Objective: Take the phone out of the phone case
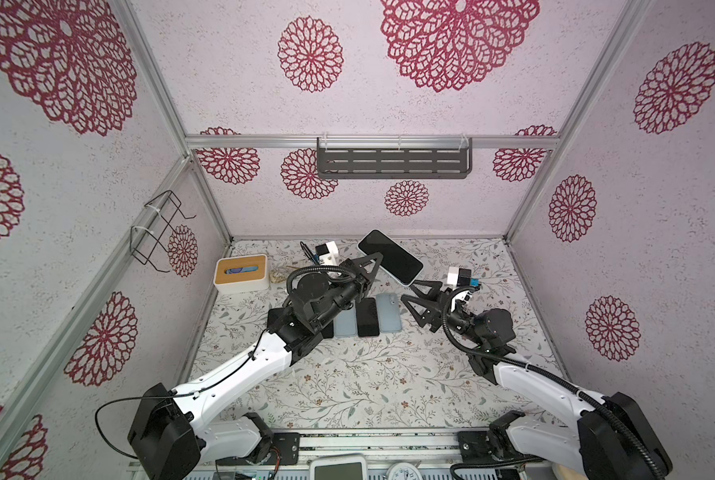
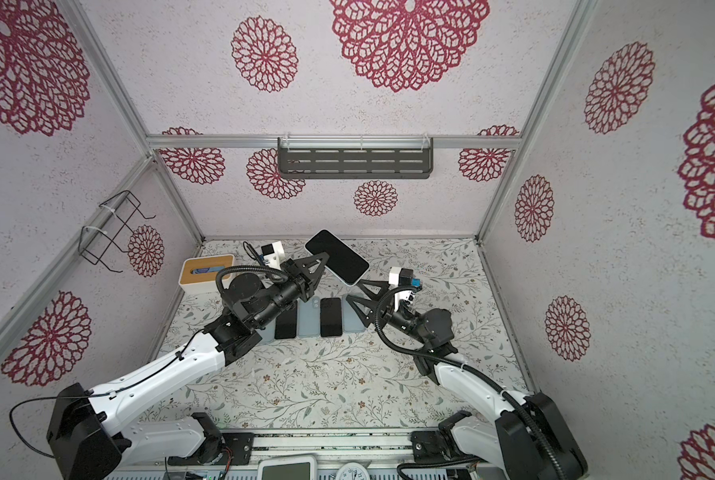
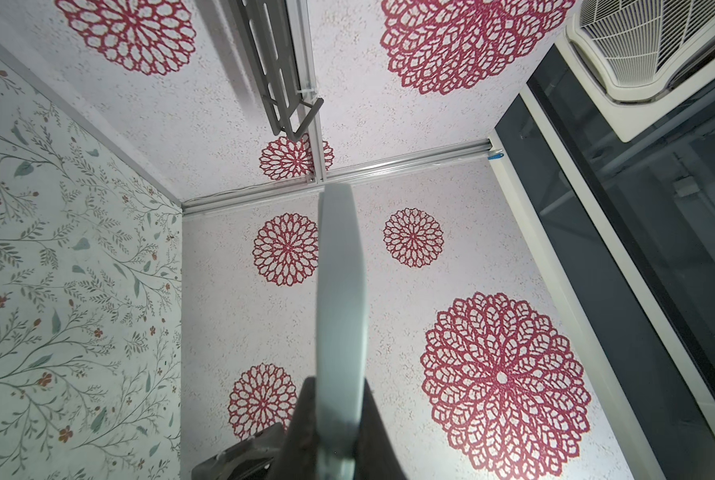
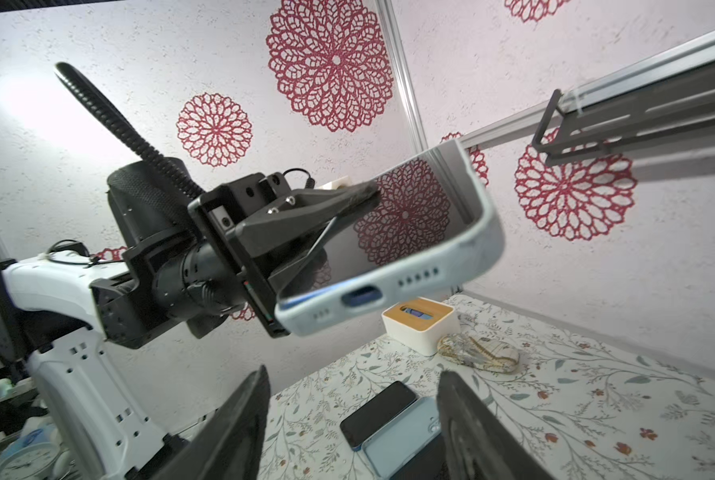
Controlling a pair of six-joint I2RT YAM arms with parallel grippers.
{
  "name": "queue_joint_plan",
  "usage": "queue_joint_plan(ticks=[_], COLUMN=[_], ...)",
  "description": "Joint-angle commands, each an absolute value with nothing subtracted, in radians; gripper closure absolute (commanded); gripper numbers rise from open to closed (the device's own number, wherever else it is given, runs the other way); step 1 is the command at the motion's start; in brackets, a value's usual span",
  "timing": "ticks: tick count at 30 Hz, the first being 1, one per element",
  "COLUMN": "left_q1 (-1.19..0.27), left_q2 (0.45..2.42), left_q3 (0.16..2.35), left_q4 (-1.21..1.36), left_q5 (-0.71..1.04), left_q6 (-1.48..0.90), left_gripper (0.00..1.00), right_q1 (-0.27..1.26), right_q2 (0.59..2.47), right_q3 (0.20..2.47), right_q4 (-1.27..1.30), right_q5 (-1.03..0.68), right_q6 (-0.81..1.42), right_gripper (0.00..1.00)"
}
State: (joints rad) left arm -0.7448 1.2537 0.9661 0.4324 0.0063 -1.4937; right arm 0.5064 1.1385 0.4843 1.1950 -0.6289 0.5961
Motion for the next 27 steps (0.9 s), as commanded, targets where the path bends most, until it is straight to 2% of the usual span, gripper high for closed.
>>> queue_joint_plan(ticks=[1, 18, 27], left_q1=[-0.738, -0.746, -0.747], left_q2=[1.248, 1.249, 1.249], left_q3=[0.99, 0.975, 0.97], left_q4=[0.55, 0.571, 0.581], left_q5=[0.023, 0.027, 0.031], left_q6=[-1.501, -1.497, -1.503], left_gripper=[1.0, 1.0, 1.0], right_q1=[0.511, 0.49, 0.489], right_q2=[1.106, 1.172, 1.234], right_q3=[0.491, 0.57, 0.58], right_q4=[1.315, 1.45, 1.498], right_q5=[-0.665, -0.661, -0.661], right_q6=[0.654, 0.821, 0.855], right_gripper=[0.32, 0.36, 0.52])
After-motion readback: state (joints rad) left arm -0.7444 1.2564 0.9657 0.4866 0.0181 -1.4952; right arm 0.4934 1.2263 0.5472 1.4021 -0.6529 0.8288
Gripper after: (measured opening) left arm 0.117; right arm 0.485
